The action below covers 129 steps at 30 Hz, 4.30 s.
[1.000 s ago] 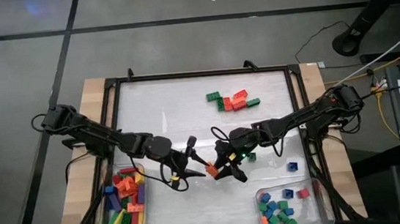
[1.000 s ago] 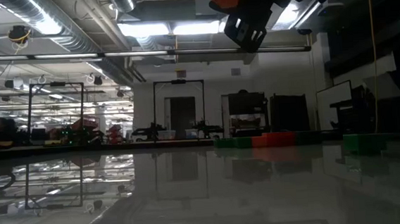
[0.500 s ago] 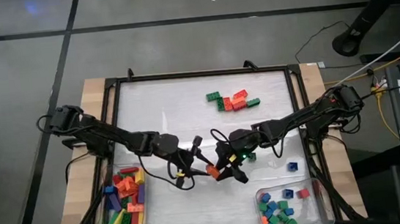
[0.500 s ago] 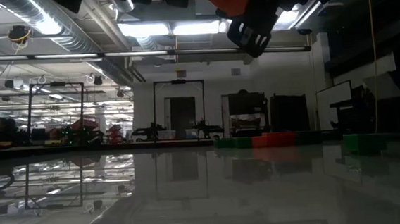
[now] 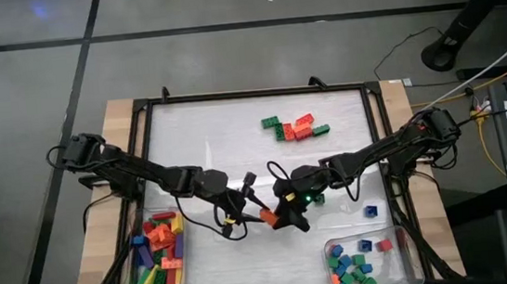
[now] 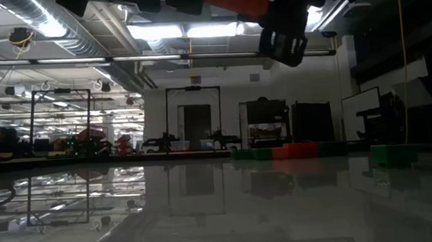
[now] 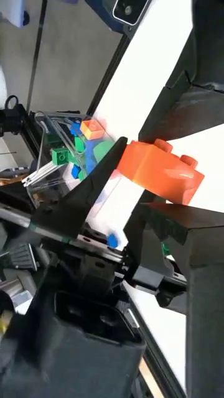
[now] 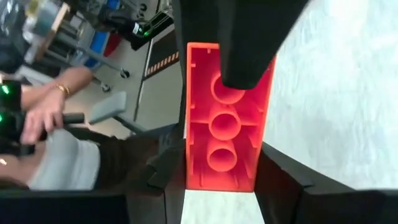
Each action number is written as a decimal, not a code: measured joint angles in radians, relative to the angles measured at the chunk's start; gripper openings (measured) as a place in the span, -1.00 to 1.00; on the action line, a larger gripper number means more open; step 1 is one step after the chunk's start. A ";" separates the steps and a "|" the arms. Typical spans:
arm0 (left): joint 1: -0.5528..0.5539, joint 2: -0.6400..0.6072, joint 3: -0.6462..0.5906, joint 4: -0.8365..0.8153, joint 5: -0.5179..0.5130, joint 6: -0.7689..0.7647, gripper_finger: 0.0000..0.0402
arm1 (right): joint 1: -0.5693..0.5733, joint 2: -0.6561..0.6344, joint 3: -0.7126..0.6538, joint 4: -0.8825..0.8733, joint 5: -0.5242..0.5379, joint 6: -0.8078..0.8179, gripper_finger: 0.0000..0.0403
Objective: Sort blocks by size
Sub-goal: Put the large orange game piece into the left transparent bin, then put the small green game piece into the right transparent bin
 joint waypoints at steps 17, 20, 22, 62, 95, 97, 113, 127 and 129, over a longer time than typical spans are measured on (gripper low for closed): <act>-0.001 0.001 -0.001 0.005 0.061 0.124 -0.53 | 0.000 0.000 0.000 0.066 -0.033 0.272 -0.23; -0.002 0.000 -0.001 0.005 0.061 0.165 -0.59 | 0.000 0.000 0.000 0.069 -0.036 0.273 -0.23; -0.002 0.001 -0.001 0.005 0.061 0.176 -0.59 | -0.001 0.000 0.000 0.064 -0.034 0.273 -0.23; -0.240 -0.660 -0.001 -1.237 0.059 -1.261 -0.51 | -0.016 -0.010 0.002 -0.473 -0.001 -0.094 0.10; -0.302 -0.462 -0.001 -1.503 -0.058 -1.501 -0.31 | -0.016 -0.010 0.002 -0.493 0.045 -0.110 0.10; -0.302 -0.444 -0.001 -1.526 -0.058 -1.501 -0.23 | -0.015 -0.010 0.002 -0.497 0.061 -0.117 0.10; -0.301 -0.450 0.014 -1.504 0.008 -1.450 -0.20 | -0.014 -0.015 0.148 -1.057 0.409 -0.211 0.10; -0.301 -0.450 0.014 -1.425 -0.084 -1.375 -0.21 | -0.014 -0.009 -0.016 -1.005 0.304 -0.203 0.10; -0.301 -0.450 0.014 -1.425 -0.086 -1.375 -0.21 | -0.014 -0.009 -0.022 -0.984 0.287 -0.205 0.10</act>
